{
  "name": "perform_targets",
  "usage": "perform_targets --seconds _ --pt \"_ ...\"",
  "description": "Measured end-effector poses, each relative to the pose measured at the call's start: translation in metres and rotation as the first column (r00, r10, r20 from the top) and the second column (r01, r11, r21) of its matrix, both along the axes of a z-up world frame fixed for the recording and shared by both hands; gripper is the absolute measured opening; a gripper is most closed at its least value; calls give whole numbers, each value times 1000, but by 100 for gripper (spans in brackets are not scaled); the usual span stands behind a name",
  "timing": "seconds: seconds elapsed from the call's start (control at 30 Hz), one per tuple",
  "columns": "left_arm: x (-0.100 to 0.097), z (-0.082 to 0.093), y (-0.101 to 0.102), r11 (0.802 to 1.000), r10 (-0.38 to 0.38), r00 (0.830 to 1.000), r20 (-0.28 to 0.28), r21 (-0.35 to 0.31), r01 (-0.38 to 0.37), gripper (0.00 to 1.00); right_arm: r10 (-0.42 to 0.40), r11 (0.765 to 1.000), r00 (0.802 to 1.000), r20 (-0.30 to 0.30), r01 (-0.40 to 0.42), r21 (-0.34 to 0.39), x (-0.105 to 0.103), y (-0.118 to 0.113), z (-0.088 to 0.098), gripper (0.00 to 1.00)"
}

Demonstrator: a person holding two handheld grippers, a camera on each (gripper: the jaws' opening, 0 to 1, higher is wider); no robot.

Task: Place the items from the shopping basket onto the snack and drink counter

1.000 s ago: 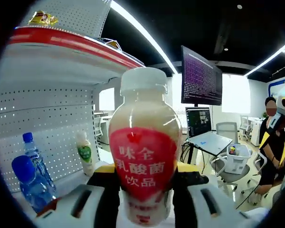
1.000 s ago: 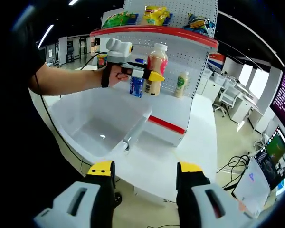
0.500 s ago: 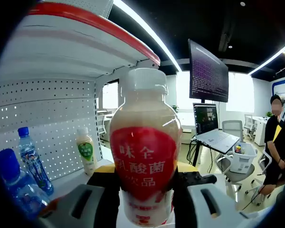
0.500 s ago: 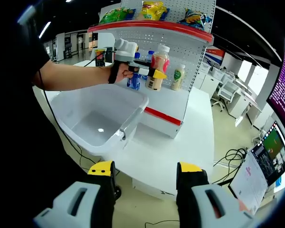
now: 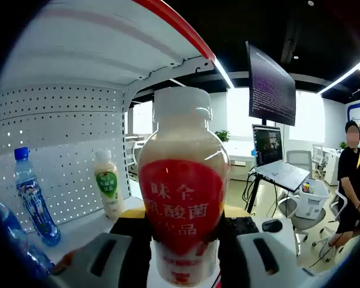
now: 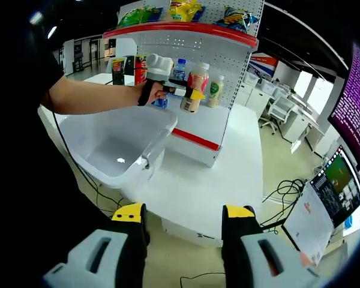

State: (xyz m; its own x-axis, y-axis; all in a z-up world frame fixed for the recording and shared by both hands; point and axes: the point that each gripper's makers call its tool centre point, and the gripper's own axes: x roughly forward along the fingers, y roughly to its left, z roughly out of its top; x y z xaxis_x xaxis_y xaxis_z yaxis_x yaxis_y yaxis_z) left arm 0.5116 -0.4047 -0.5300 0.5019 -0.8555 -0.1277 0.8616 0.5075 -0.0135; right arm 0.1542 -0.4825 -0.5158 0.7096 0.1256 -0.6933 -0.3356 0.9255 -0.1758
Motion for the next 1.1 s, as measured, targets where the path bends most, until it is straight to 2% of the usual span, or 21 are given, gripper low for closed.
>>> perform_targets --seconds 0.63,0.9,0.97,1.1 --pt "31 -33 -14 999 45 998 -41 23 -44 43 -11 1000 1000 -26 11 -9 -3 -15 -5 48" --pt "38 -35 -17 998 44 998 -47 38 -43 43 -10 1000 1000 -29 10 -14 1 -19 -5 48" --pt "40 -36 -19 998 44 999 -32 53 -42 43 -9 1000 1000 -26 8 -14 3 -20 -5 48" --pt "42 -41 -21 998 29 998 -51 63 -25 43 -13 1000 1000 -1 13 -16 8 -21 -2 48"
